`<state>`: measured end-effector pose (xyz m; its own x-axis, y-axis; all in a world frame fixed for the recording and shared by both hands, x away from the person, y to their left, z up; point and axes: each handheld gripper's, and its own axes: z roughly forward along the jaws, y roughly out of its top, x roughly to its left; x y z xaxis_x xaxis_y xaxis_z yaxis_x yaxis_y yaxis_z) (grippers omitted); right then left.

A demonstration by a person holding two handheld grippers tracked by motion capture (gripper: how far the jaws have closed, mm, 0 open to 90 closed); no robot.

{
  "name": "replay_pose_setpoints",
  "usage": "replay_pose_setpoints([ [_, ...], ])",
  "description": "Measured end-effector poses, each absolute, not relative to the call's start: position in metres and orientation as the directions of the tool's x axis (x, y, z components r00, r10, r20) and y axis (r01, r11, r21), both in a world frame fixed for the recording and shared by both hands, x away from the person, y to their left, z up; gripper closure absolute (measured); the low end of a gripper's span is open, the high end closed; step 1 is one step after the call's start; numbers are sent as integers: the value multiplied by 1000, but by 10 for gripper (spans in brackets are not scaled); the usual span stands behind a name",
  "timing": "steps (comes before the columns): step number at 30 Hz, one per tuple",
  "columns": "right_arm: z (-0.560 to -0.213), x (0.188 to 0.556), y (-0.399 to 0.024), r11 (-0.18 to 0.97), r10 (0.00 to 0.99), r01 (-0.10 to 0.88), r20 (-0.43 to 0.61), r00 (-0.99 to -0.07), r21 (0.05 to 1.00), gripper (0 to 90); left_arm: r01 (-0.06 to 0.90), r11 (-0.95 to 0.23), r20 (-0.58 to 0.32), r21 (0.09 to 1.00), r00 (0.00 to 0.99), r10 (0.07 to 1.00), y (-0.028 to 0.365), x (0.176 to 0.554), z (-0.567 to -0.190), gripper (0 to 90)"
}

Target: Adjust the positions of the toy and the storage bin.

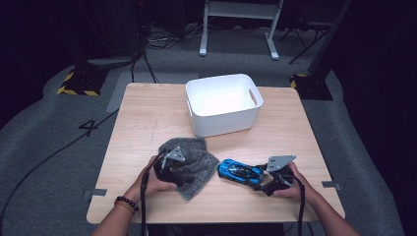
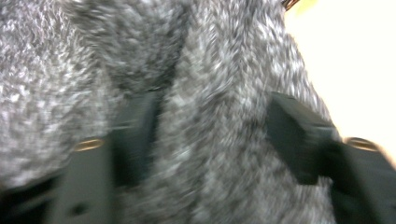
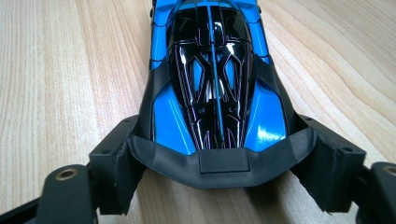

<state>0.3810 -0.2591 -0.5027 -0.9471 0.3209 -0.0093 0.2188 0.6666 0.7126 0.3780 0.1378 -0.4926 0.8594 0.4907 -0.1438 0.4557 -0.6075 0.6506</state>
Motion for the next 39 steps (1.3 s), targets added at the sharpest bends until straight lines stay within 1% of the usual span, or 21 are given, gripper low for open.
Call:
replay_pose_setpoints([
  [2, -503, 381, -259, 665, 319, 217, -9, -948, 714, 237, 458, -590, -136, 664, 851, 508, 140, 376, -490, 254],
  [4, -503, 381, -258, 668, 319, 216, -11, -948, 712, 235, 455, -576, -112, 679, 839, 532, 141, 374, -484, 206],
  [6, -503, 381, -258, 664, 325, 220, -12, -946, 715, 235, 453, -545, -113, 706, 832, 544, 144, 374, -479, 185],
  [9, -502, 380, -258, 668, 341, 232, -15, -940, 707, 222, 451, -541, -90, 710, 820, 565, 145, 374, -477, 183],
  [13, -500, 378, -256, 687, 347, 229, -34, -937, 690, 207, 462, -569, -67, 680, 812, 580, 146, 378, -484, 184],
  [17, -499, 378, -254, 696, 346, 227, -41, -937, 682, 208, 479, -578, -63, 660, 803, 593, 145, 385, -489, 185],
  [25, -497, 377, -249, 702, 341, 226, -41, -939, 675, 204, 478, -614, -45, 629, 810, 585, 141, 387, -494, 185],
  [30, -494, 377, -251, 704, 344, 219, -54, -937, 676, 213, 474, -621, -37, 624, 812, 583, 139, 389, -496, 166],
  [33, -492, 378, -250, 697, 343, 222, -45, -938, 682, 213, 466, -629, -29, 622, 817, 576, 139, 389, -496, 164],
  [39, -483, 381, -238, 708, 328, 202, -61, -943, 676, 209, 454, -619, -25, 641, 819, 574, 140, 390, -499, 156],
])
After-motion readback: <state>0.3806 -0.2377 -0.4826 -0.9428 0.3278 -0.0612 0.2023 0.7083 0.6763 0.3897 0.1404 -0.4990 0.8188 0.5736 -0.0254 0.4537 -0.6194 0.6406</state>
